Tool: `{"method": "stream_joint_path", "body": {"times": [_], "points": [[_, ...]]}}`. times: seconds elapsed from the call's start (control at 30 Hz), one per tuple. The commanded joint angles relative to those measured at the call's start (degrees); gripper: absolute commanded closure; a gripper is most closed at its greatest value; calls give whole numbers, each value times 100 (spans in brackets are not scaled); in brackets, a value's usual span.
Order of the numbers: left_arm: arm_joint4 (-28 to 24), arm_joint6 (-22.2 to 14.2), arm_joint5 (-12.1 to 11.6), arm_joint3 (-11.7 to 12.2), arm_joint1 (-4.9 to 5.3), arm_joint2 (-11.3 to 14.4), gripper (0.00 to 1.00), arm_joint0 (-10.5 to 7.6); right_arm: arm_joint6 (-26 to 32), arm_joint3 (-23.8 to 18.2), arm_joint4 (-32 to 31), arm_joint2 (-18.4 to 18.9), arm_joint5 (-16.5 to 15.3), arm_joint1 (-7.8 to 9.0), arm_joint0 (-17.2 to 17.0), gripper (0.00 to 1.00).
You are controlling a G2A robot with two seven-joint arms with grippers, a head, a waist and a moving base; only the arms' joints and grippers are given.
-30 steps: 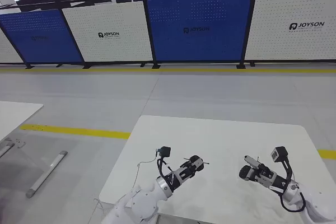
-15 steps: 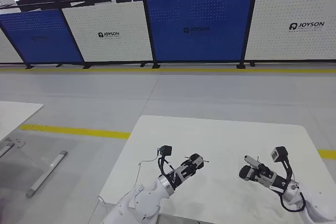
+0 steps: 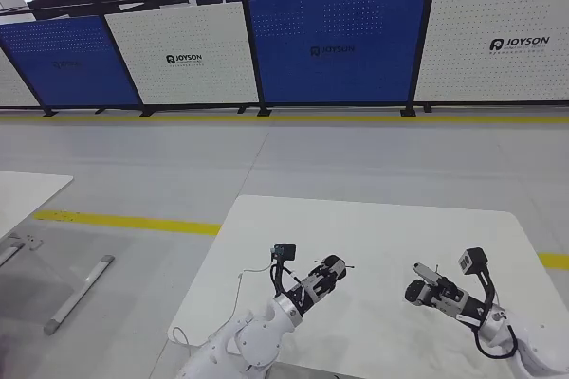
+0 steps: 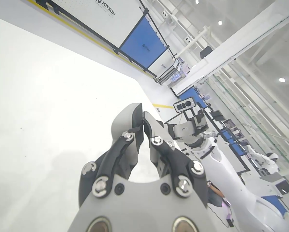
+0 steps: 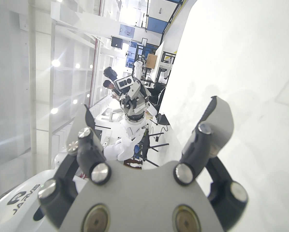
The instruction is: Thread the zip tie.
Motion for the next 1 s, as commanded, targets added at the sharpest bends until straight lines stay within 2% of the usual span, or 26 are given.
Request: {"method": "stream_joint_path", "body": {"times": [0.0,0.1,0.23,0.33,0.43,0.97], "points": [[0,0,0,0,0,0,100,0,16,-97,-142,110,-12,22,26,0],[0,0,0,0,0,0,100,0,215,-278,-637,418,69,104,108,0],[0,0,0,0,0,0,100,0,399,-523,-1352,801,456,210,314,0],[0,0,0,0,0,0,100,0,576,-692,-1998,845,697,262,446,0],[0,0,0,0,0,0,100,0,634,-817,-2881,641,973,282,610,0],[0,0,0,0,0,0,100,0,609,-822,-2952,616,1002,281,626,0]]}}
